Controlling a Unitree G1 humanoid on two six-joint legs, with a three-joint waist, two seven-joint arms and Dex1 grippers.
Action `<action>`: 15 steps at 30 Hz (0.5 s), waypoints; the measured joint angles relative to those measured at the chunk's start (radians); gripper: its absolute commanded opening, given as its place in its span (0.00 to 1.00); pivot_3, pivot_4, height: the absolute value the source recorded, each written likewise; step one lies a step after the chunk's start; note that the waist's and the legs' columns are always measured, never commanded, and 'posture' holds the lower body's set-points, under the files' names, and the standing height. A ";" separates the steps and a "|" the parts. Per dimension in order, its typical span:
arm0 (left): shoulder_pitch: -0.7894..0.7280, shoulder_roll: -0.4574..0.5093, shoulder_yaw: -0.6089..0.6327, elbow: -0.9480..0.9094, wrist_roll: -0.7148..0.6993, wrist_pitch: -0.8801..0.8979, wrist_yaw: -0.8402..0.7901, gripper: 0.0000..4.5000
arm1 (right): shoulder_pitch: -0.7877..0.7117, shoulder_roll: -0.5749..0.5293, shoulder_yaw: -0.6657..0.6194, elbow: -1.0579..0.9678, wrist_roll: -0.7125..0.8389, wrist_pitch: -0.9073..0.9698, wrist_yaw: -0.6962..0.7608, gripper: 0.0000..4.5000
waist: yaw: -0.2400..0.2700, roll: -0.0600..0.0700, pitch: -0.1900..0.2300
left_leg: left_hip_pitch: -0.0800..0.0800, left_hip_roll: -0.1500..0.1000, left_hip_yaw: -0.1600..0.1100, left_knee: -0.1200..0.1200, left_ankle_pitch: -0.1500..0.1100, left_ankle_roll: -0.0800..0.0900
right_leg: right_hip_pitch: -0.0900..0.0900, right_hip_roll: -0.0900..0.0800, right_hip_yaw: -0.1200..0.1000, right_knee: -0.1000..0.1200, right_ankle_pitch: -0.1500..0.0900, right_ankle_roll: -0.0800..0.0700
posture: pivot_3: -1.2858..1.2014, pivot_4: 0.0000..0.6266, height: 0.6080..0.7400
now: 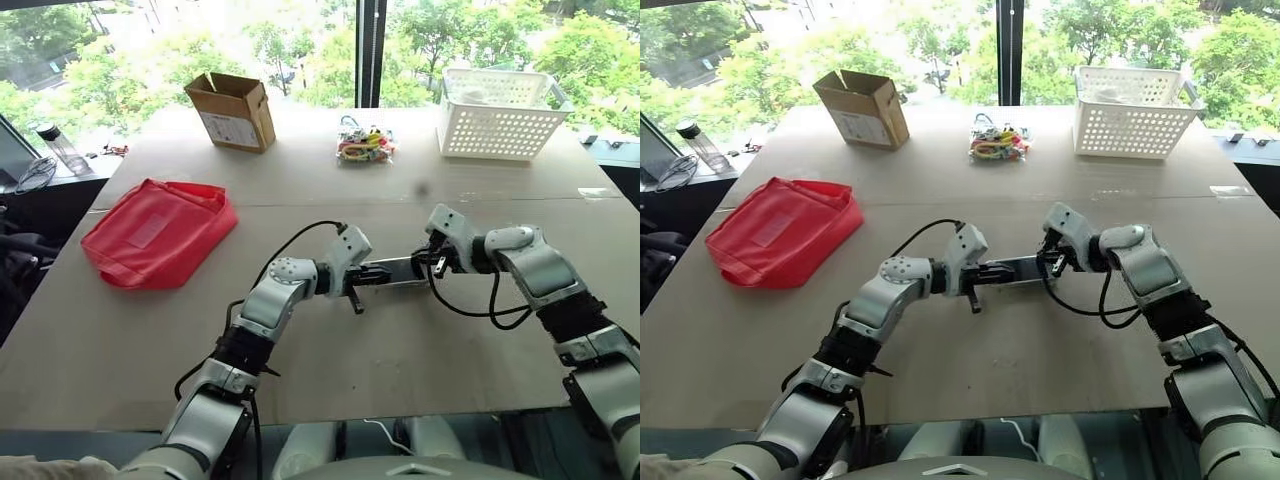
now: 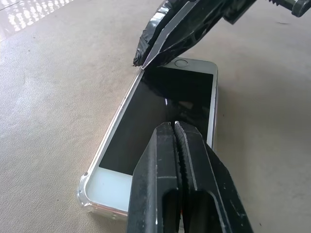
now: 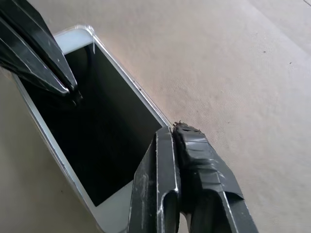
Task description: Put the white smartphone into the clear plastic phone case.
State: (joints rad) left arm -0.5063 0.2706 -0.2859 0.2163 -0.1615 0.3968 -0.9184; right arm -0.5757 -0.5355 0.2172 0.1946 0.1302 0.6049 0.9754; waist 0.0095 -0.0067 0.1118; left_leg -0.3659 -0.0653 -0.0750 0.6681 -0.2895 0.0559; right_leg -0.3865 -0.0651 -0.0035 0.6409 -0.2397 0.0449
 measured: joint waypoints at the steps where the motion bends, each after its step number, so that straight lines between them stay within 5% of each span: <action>1: 0.000 -0.003 0.000 0.001 0.000 -0.005 0.000 0.02 | 0.022 -0.007 -0.021 -0.033 0.022 0.020 0.002 0.00 | 0.004 0.002 0.001 | -0.004 0.000 0.000 0.000 0.001 -0.002 | -0.004 0.000 0.000 0.001 0.000 0.000 | 0.52 0.24 0.95; 4: -0.002 -0.010 0.002 0.002 0.001 -0.020 0.002 0.02 | 0.101 -0.061 -0.079 -0.188 0.088 0.100 0.006 0.00 | 0.005 0.003 0.001 | -0.021 0.000 0.000 0.001 0.003 -0.005 | -0.021 0.000 0.000 0.002 0.000 0.000 | 0.52 0.24 0.95; 15: -0.003 -0.009 0.000 0.003 0.006 -0.038 -0.011 0.02 | 0.112 -0.155 0.000 -0.339 0.116 0.233 -0.001 0.00 | 0.001 0.004 0.002 | -0.025 0.000 0.000 0.002 0.003 -0.005 | -0.025 0.001 0.001 0.002 0.000 0.000 | 0.52 0.24 0.95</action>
State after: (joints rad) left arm -0.5097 0.2617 -0.2860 0.2198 -0.1558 0.3589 -0.9291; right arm -0.4636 -0.6904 0.2171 -0.1441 0.2460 0.8378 0.9744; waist 0.0108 -0.0027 0.1139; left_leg -0.3906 -0.0657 -0.0750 0.6698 -0.2862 0.0514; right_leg -0.4117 -0.0643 -0.0022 0.6425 -0.2395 0.0451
